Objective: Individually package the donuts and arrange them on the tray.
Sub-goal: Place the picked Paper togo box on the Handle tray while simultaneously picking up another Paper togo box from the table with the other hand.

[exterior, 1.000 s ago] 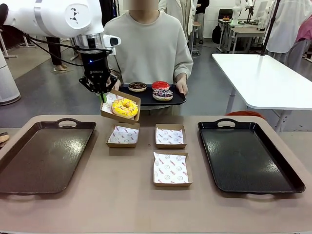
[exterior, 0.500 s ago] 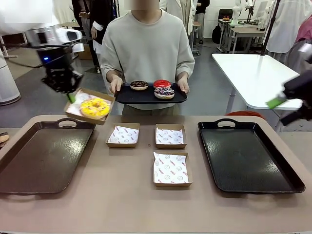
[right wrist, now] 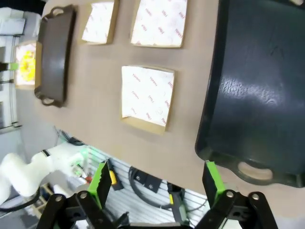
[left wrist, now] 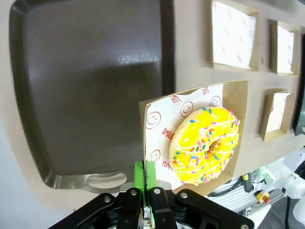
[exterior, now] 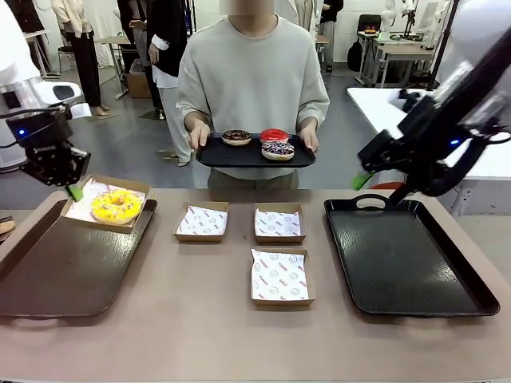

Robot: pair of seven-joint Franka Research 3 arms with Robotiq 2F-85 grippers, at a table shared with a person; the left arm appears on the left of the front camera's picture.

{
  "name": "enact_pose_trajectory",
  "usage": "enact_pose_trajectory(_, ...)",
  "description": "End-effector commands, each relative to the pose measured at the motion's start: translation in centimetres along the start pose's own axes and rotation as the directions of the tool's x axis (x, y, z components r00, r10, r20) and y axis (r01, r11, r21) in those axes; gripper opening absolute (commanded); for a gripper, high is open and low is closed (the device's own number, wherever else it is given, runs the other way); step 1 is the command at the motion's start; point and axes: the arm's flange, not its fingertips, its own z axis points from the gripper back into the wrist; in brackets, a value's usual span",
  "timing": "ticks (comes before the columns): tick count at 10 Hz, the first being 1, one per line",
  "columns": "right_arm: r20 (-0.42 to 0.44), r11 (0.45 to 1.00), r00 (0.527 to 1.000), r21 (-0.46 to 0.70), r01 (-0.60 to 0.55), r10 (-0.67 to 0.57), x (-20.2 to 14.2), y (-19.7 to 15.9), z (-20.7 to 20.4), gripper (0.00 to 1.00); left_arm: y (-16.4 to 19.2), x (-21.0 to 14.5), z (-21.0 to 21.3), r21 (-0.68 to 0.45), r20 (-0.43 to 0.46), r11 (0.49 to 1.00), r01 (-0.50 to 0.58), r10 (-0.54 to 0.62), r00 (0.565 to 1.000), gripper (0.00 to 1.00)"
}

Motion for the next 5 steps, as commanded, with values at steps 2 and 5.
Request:
enact_pose_trajectory(2, -0.026, 0.994, 1.000, -0.110, 0.003, -0.006, 0.6, 3.4, -3.1, 1.00, 1.8, -1.3, -2.7, 0.025, 0.000, 0.999, -0.027, 0.027, 1.000, 0.01)
enact_pose_trajectory(5, -0.025, 0.993, 1.000, -0.119, 0.017, -0.020, 0.0, 3.3, -4.2, 1.00, 2.1, -1.6, -4.5, 0.096, 0.010, 0.994, -0.060, 0.060, 0.998, 0.01)
